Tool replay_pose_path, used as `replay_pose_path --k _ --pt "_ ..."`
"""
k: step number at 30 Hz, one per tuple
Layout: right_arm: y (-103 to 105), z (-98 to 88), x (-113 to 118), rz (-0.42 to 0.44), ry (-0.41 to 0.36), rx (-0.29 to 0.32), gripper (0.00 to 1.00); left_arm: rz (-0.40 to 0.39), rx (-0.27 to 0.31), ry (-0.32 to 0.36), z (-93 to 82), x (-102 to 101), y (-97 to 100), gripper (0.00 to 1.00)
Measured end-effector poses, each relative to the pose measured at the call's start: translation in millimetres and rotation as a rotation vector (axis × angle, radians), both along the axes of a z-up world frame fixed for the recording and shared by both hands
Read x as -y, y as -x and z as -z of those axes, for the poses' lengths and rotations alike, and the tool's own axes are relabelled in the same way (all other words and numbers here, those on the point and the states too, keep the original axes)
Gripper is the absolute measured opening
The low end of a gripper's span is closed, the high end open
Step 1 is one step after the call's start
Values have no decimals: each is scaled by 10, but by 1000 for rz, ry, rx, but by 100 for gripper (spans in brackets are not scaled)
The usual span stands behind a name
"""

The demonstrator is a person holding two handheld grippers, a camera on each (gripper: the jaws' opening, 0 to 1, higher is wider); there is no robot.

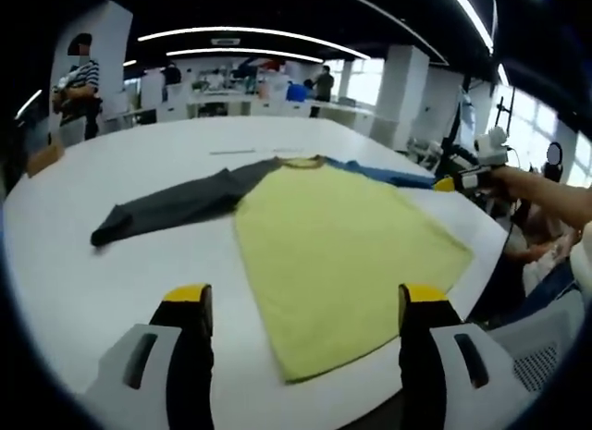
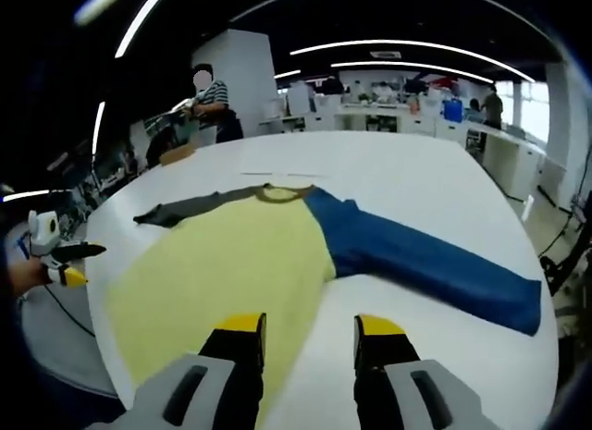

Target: Fold the garment on the visible template until the final outline fits inside the template.

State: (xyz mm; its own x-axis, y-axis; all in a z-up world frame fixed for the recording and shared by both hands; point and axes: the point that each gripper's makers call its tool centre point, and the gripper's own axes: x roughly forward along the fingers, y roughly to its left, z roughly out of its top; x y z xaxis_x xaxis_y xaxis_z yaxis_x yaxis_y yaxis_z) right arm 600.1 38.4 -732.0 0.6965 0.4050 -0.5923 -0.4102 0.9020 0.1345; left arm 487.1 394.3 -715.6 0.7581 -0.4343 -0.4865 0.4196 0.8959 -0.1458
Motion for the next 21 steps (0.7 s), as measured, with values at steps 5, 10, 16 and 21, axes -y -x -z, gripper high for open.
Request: replay_pose_path --k 5,10,16,21 --pt "-174 59 -65 -15 26 -3 28 10 26 10 -56 18 -26 79" --pt "-354 141 -114 -37 56 -4 23 13 28 11 -69 21 -44 77" --pt "-536 225 -113 -39 92 -5 17 13 25 2 -57 5 -53 74" --pt "-655 321 -102 -48 122 -13 13 8 23 2 -56 -15 -63 72"
